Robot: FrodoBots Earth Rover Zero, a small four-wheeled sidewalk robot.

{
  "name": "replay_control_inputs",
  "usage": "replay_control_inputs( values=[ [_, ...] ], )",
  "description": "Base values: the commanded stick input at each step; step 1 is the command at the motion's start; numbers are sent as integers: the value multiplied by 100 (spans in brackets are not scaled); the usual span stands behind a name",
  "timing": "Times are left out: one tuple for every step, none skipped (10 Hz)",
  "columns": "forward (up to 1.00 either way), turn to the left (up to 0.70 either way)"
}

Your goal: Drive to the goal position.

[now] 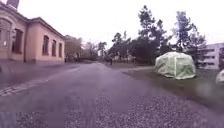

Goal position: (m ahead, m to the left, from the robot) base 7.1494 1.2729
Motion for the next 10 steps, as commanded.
replay_control_inputs(
  values=[
    [100,0],
    [100,0],
    [100,0],
    [100,0],
    [100,0],
    [100,0],
    [100,0],
    [100,0],
    [100,0],
    [100,0]
  ],
)
